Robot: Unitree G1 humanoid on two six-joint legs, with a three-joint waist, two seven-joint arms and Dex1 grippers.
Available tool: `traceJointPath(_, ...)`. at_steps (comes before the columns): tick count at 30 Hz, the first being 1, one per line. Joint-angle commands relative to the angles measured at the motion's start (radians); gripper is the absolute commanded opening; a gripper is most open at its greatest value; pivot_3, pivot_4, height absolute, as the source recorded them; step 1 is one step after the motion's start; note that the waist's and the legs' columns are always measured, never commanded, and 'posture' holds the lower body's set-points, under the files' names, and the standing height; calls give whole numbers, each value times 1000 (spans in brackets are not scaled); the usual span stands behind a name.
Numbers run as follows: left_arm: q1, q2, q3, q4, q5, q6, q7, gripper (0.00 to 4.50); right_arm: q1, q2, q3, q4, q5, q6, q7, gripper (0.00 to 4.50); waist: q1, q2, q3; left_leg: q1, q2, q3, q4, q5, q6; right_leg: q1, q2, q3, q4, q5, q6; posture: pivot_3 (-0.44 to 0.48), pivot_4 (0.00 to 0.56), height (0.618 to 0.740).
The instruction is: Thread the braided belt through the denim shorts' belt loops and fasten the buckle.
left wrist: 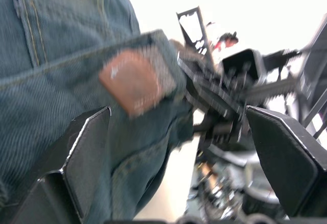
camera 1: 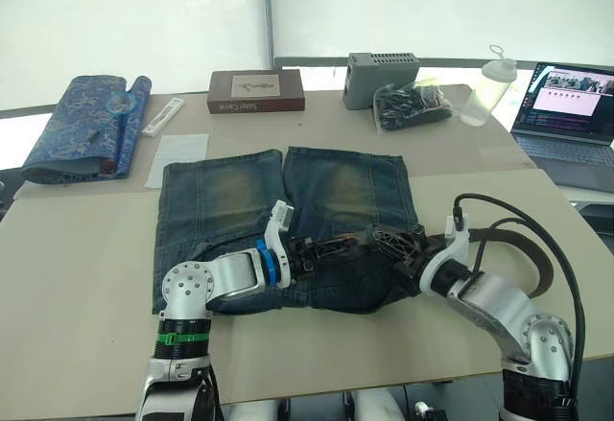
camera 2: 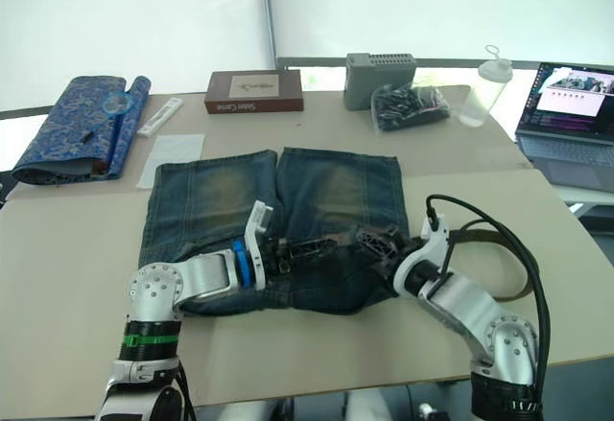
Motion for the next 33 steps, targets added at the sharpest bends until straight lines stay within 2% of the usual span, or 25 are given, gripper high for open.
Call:
traceJointPath(1,-18,-22,35,-3,-93,-27,49,4449,0,-27,18,-50,48,-38,16,0,1,0,0,0,0,0,0,0,0,0,0,0,0,0,0,0,150,740)
traceJointPath(2,-18,-24,37,-1,-108,-30,60,4449,1,-34,23,-50,51,-43,18,0,1,0,0,0,0,0,0,0,0,0,0,0,0,0,0,0,150,740)
traceJointPath(5,-11,-20,24,-9,-142,-24,73,3627,3,-56,38,-56,56,-57,30,0,2,0,0,-1,0,0,0,0,0,0,0,0,0,0,0,0,150,740)
traceJointPath(11,-5,-32,4,-2,-139,-51,75,708,7,-96,71,-74,62,-64,60,0,6,0,0,-1,0,0,0,0,0,0,0,0,-1,0,0,0,150,740)
traceJointPath(13,-2,-36,2,3,-131,-64,74,46,11,-107,78,-83,65,-66,71,0,7,0,0,-1,0,0,0,0,0,0,0,0,-1,0,0,0,150,740)
traceJointPath(21,-4,-38,7,24,-153,-75,87,46,27,-163,95,-101,49,-65,125,0,12,0,0,-3,0,0,0,0,0,0,0,-1,-5,1,1,0,150,740)
traceJointPath(25,-3,-32,11,29,-159,-77,88,46,36,-190,98,-102,-32,-60,174,0,13,0,0,-4,0,0,0,0,1,0,0,-1,-7,1,1,0,150,740)
traceJointPath(26,-1,-30,13,28,-165,-77,92,0,40,-199,96,-104,-62,-58,200,766,13,0,0,-4,0,0,0,0,1,0,0,-1,-7,1,1,0,150,740)
traceJointPath(29,9,-9,22,19,-191,-73,103,0,51,-255,85,-138,-193,-39,317,1812,14,0,0,-5,0,0,0,0,1,0,0,-1,-8,1,1,0,150,740)
traceJointPath(31,21,19,34,1,-217,-74,114,0,78,-383,100,-224,-405,-26,481,2513,14,0,0,-6,0,0,1,-1,1,-1,0,-1,-8,1,2,0,150,740)
traceJointPath(32,26,33,40,-9,-232,-78,118,0,95,-441,104,-263,-499,-35,567,2740,14,1,0,-6,0,0,1,-1,2,-1,0,-1,-9,2,2,0,150,740)
traceJointPath(33,31,50,46,-20,-254,-82,123,0,115,-491,94,-295,-566,-51,643,2740,14,0,0,-7,0,1,1,-1,2,-2,0,-1,-9,2,2,0,150,740)
